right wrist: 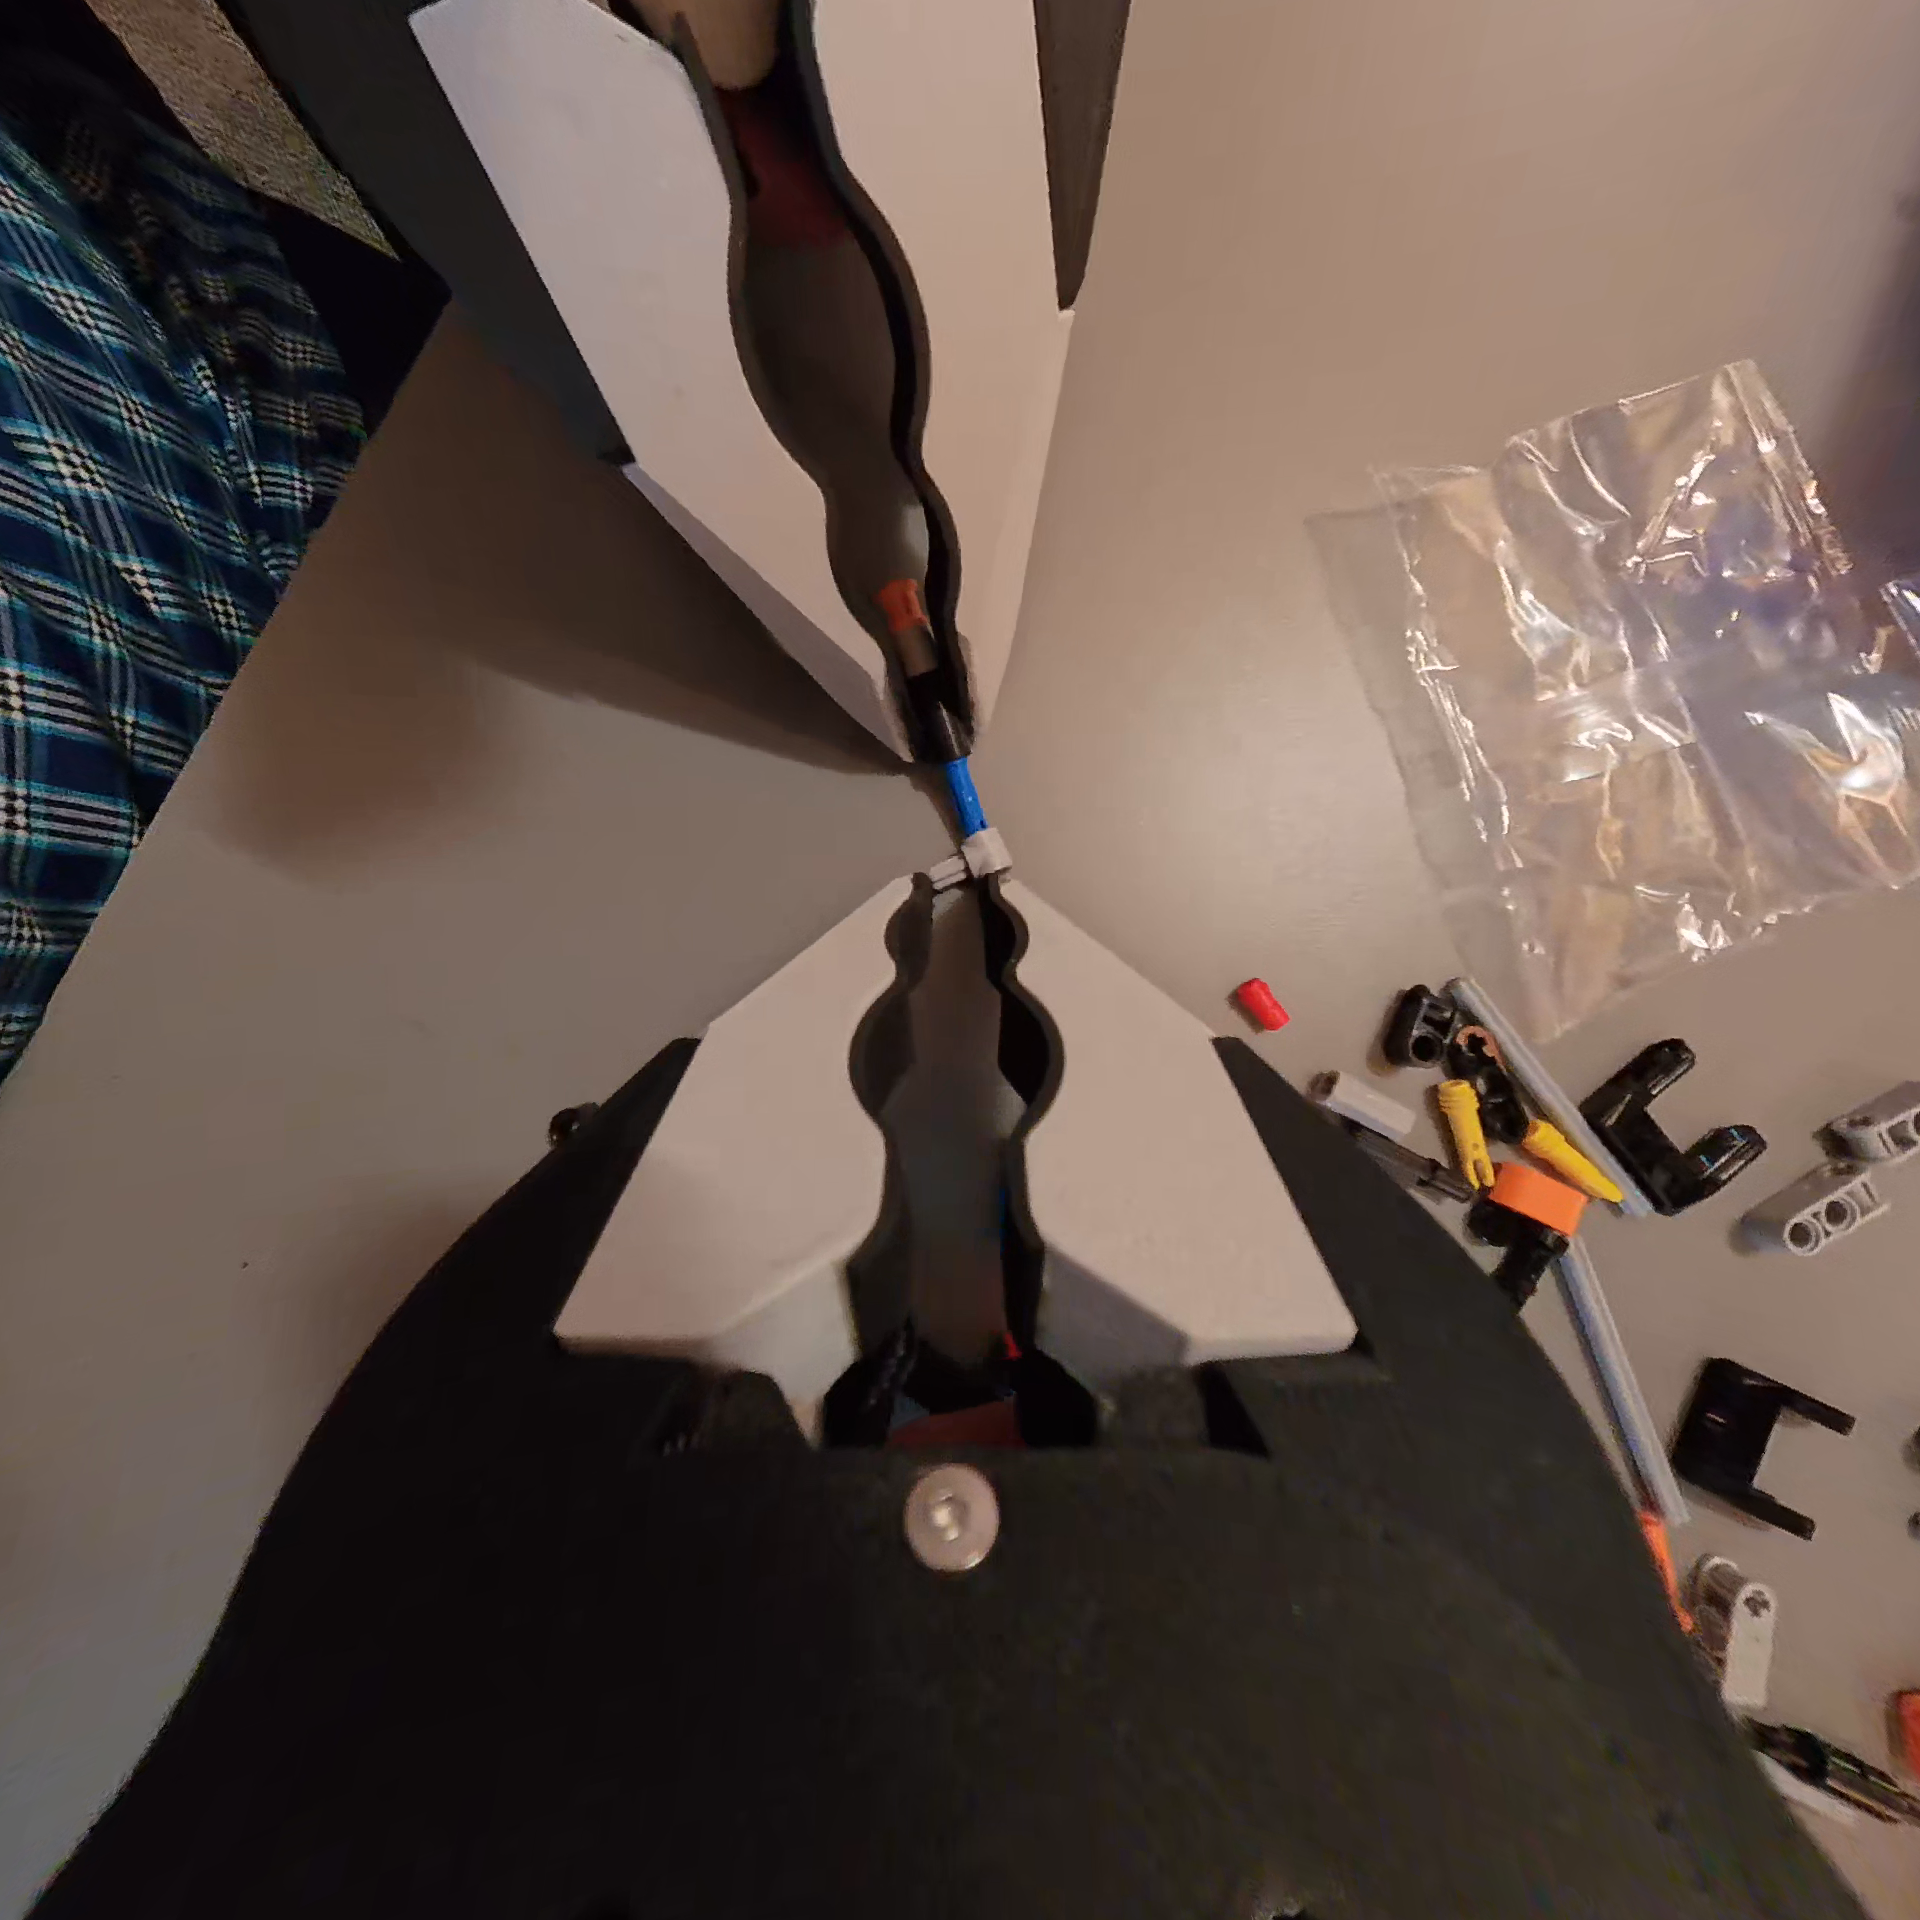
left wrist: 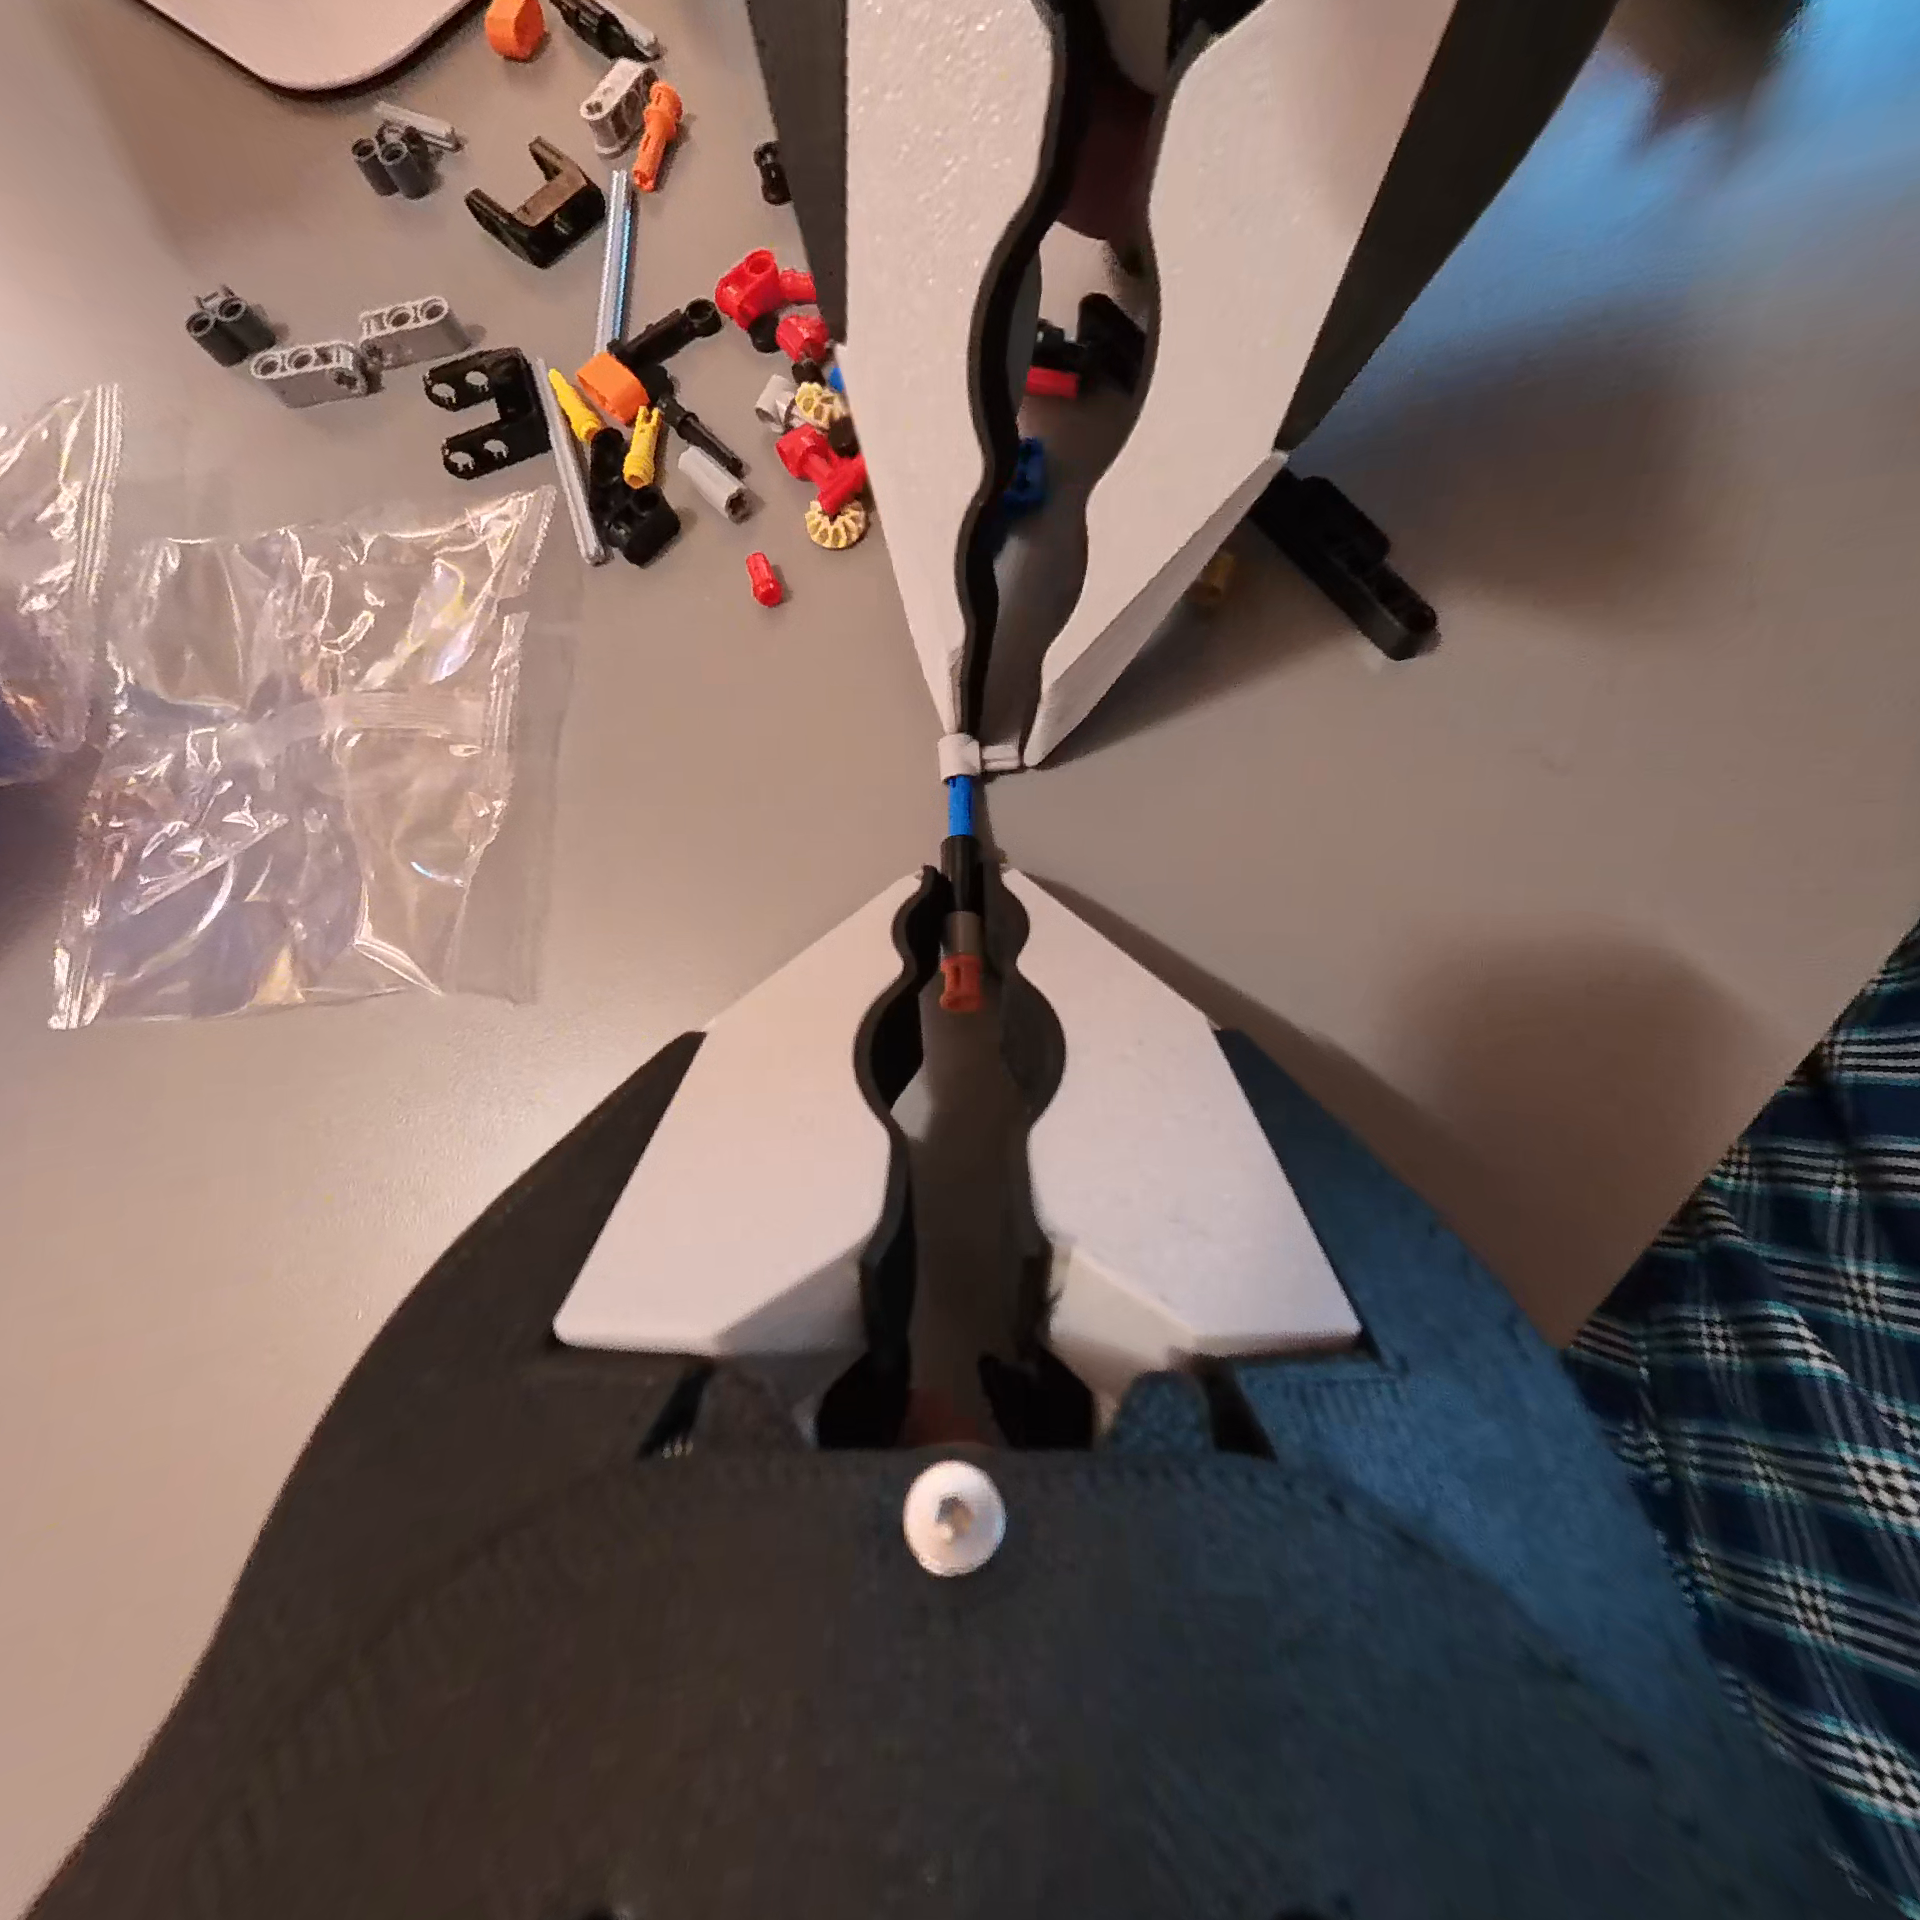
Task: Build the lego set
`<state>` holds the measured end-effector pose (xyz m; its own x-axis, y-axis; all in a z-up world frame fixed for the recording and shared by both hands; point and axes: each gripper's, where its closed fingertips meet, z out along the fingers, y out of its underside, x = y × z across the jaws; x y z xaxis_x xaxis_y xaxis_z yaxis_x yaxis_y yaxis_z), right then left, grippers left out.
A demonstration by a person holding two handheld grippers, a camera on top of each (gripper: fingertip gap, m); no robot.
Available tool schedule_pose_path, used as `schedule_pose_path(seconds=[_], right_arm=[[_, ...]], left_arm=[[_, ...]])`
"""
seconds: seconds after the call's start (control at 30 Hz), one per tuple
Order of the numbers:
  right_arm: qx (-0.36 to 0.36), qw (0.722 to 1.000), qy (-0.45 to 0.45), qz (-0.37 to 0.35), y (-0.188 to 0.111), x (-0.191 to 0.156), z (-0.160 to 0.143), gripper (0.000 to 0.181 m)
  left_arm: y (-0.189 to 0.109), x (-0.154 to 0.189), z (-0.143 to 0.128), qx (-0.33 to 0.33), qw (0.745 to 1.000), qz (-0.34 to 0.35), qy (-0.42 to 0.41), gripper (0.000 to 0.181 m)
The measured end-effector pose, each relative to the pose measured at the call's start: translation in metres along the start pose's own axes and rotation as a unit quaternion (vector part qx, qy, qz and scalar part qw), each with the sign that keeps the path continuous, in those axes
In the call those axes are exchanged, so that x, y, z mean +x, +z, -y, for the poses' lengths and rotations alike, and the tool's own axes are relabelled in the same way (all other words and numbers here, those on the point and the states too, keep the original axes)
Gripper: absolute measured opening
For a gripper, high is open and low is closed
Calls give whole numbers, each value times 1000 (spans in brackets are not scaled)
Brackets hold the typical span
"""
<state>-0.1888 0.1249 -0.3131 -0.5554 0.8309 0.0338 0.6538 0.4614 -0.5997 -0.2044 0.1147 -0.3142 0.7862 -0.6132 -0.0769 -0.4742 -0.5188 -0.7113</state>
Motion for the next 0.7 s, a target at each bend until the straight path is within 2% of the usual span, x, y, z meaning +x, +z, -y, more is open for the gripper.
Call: schedule_pose_path(seconds=[0.03, 0.3, 0.47, 0.7], right_arm=[[1, 1000, 3, -1, 0, 0, 0, 7], [16, 999, 26, 18, 0, 0, 0, 8], [18, 999, 37, 23, -2, -4, -1, 17], [0, 1000, -26, -1, -6, 2, 1, 22]], left_arm=[[0, 0, 0, 1, 1000, 0, 1, 5], [0, -1, 0, 3, 1000, -11, 17, 5], [1, -1, 0, 3, 1000, -14, 20, 5], [1, -1, 1, 3, 1000, -18, 21, 5]])
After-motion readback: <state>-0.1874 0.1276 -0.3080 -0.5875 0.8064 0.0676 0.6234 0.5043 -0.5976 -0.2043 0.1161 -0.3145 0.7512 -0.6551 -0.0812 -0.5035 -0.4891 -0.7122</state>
